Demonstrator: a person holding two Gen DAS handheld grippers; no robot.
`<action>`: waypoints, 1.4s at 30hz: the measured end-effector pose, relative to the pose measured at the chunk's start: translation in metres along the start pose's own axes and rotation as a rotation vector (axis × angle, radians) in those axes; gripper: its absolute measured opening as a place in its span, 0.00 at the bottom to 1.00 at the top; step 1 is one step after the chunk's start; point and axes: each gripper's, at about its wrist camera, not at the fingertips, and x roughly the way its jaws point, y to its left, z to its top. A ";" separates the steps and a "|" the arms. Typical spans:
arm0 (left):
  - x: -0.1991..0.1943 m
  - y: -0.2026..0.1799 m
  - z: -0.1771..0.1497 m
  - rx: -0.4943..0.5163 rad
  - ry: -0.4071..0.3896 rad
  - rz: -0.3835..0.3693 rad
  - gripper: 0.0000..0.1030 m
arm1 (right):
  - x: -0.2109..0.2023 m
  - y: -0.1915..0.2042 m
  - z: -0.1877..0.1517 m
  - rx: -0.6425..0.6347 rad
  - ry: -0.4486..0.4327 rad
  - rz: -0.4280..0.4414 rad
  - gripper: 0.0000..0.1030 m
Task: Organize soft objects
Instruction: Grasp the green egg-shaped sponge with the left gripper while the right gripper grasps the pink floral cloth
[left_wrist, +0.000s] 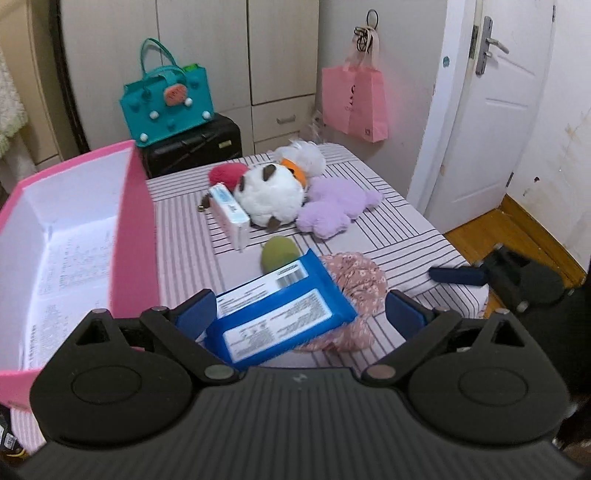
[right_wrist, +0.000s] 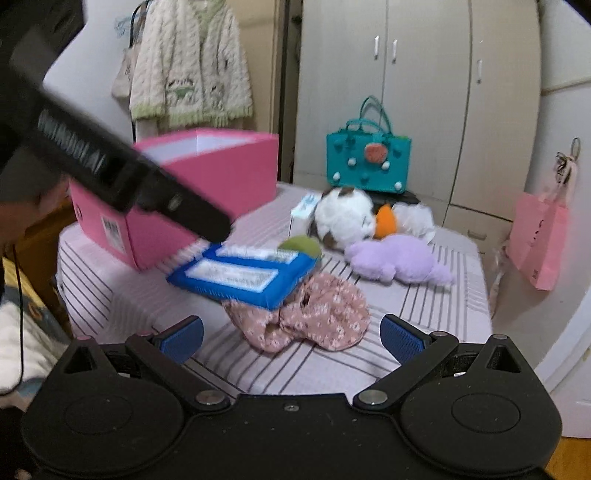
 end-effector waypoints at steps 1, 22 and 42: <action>0.007 -0.001 0.003 0.000 0.005 -0.001 0.93 | 0.008 -0.001 -0.002 -0.008 0.015 0.003 1.00; 0.121 0.032 0.049 -0.167 0.144 0.020 0.52 | 0.081 -0.033 0.009 0.016 0.107 0.113 0.65; 0.130 0.028 0.036 -0.157 0.143 0.061 0.45 | 0.065 -0.054 0.009 0.064 0.094 0.003 0.42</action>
